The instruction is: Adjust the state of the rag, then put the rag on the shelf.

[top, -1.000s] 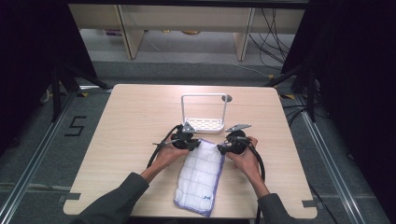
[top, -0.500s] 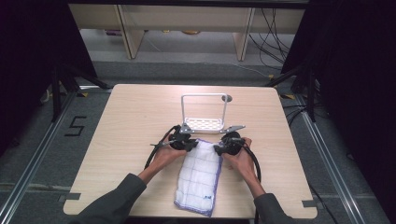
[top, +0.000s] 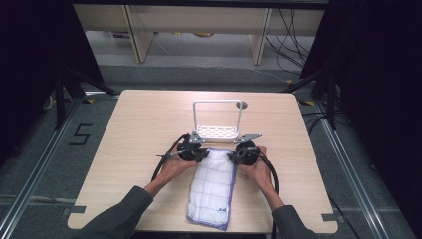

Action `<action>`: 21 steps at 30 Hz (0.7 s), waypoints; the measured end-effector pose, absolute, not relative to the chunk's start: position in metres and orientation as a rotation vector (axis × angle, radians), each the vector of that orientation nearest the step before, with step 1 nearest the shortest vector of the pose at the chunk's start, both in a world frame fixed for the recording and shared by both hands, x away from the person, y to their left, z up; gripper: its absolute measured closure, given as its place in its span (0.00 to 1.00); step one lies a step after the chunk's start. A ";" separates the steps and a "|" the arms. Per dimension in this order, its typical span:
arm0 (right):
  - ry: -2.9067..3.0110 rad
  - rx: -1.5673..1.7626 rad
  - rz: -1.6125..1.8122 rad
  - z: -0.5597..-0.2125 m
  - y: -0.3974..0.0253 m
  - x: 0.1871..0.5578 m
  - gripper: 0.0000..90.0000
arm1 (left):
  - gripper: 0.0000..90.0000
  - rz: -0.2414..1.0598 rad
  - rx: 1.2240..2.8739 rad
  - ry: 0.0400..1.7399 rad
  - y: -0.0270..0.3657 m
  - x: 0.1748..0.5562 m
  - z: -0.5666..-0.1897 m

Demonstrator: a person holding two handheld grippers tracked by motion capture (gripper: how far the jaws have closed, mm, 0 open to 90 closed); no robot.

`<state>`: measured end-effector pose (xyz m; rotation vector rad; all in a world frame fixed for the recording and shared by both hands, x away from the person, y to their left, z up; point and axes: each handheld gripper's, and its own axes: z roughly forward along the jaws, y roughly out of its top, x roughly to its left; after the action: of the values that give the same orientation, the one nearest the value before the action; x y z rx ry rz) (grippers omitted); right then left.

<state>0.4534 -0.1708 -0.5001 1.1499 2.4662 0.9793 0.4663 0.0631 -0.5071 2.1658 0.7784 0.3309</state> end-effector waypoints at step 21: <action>2.438 1.088 1.028 -0.485 -0.163 0.447 0.92 | 0.91 0.350 2.108 0.761 0.079 0.452 -0.488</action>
<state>0.4474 -0.1634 -0.4847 1.0881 2.4383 1.0278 0.4524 0.0794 -0.4875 2.1076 0.7609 0.3500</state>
